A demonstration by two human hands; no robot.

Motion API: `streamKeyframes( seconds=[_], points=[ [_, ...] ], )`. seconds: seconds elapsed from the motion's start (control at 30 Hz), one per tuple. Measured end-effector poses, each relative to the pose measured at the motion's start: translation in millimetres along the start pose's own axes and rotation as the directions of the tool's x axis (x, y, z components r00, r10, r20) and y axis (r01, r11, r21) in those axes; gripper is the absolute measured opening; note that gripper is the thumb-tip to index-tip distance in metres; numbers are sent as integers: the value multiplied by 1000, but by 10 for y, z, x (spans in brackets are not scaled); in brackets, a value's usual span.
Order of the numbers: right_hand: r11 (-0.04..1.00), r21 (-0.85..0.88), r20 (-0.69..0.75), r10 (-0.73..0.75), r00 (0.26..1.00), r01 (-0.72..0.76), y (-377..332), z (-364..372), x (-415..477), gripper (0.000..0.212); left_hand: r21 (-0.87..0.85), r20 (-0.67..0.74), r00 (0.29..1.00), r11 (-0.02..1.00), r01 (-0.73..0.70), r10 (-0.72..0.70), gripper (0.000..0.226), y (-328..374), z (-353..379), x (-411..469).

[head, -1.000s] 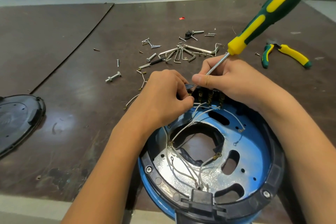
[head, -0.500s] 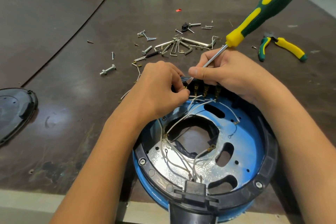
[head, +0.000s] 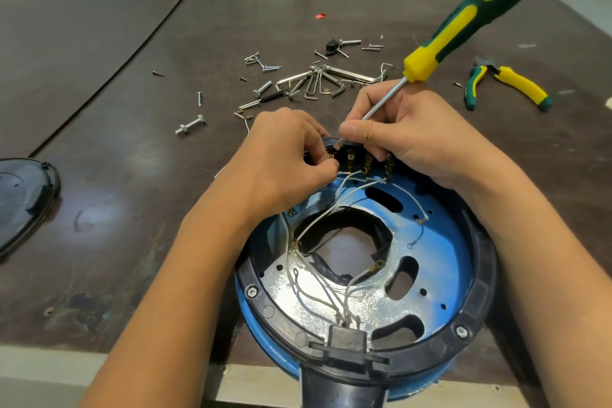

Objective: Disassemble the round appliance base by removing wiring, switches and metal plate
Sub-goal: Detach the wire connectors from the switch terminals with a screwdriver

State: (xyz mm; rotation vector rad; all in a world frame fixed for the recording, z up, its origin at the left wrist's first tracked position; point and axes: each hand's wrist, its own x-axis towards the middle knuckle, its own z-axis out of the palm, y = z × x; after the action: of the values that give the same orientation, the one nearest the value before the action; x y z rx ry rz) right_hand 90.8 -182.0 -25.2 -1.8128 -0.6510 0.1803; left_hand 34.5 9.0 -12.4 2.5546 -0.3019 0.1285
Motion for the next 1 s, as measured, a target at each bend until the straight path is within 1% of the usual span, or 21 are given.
streamKeyframes(
  seconds=[0.13,0.3,0.53,0.8,1.0],
  points=[
    [1000,-9,4,-19,1000,19,0,1,-4,19,-3,-8,1000,1000,5,-5,19,13,4,5],
    [1000,20,13,-17,1000,17,14,-13,-2,21,2,-4,1000,1000,0,0,18,13,6,4],
    [1000,-5,26,-20,999,20,7,-13,7,19,15,-4,1000,1000,-3,3,18,7,5,9],
    [997,8,3,73,997,-73,43,-31,30,22,-9,-2,1000,1000,7,-7,19,6,13,10],
    [995,42,21,92,996,-93,34,-34,23,22,-2,-7,1000,1000,3,-3,17,9,17,18]
  ],
)
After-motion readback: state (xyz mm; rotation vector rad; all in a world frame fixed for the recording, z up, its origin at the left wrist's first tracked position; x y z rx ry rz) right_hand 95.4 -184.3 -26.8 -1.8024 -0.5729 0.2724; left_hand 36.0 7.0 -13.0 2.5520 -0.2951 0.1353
